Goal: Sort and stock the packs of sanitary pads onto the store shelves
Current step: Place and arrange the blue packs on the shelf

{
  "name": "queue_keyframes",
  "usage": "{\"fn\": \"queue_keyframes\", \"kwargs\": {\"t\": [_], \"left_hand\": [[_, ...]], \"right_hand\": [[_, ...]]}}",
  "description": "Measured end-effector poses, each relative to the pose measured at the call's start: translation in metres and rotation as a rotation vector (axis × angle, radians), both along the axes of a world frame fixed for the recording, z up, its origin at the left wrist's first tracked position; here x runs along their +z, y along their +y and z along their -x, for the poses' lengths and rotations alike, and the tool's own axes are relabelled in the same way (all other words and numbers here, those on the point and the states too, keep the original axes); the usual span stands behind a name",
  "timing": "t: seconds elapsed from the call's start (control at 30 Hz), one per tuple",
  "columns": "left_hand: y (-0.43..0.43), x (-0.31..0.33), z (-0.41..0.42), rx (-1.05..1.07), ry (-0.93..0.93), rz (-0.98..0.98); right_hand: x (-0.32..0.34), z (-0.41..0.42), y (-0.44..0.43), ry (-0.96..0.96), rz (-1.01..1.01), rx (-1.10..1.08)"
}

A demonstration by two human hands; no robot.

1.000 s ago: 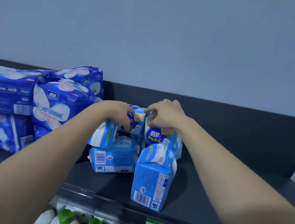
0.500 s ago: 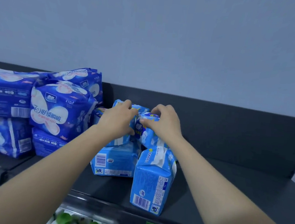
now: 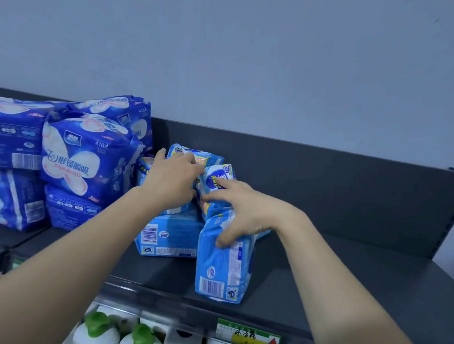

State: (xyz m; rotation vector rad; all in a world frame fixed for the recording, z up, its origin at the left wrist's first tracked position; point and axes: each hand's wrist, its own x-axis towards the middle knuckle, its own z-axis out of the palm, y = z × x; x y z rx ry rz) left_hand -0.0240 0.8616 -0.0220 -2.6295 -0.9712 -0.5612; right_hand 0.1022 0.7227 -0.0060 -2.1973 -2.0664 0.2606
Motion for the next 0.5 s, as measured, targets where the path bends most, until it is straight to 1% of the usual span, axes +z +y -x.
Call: {"fn": "queue_keyframes", "kwargs": {"t": [0.13, 0.2, 0.27, 0.33, 0.37, 0.43, 0.5], "left_hand": [[-0.002, 0.000, 0.003, 0.004, -0.051, 0.011], [-0.002, -0.001, 0.002, 0.002, -0.074, 0.022], [-0.004, -0.001, 0.001, -0.015, -0.098, 0.042], [-0.007, 0.001, -0.002, -0.035, -0.119, 0.062], [-0.008, 0.002, -0.003, -0.044, -0.126, 0.064], [-0.011, 0.005, -0.008, -0.063, -0.146, 0.061], [-0.016, 0.008, -0.016, -0.085, -0.164, 0.033]], "right_hand": [[-0.028, 0.002, 0.015, 0.091, -0.347, -0.027], [-0.042, 0.006, 0.024, 0.077, -0.444, -0.073], [-0.049, 0.010, 0.027, 0.043, -0.451, -0.111], [-0.047, 0.011, 0.026, 0.030, -0.408, -0.135], [-0.044, 0.011, 0.024, 0.049, -0.394, -0.135], [-0.039, 0.008, 0.019, 0.146, -0.397, -0.132], [-0.035, 0.004, 0.010, 0.193, -0.471, -0.143]]}}
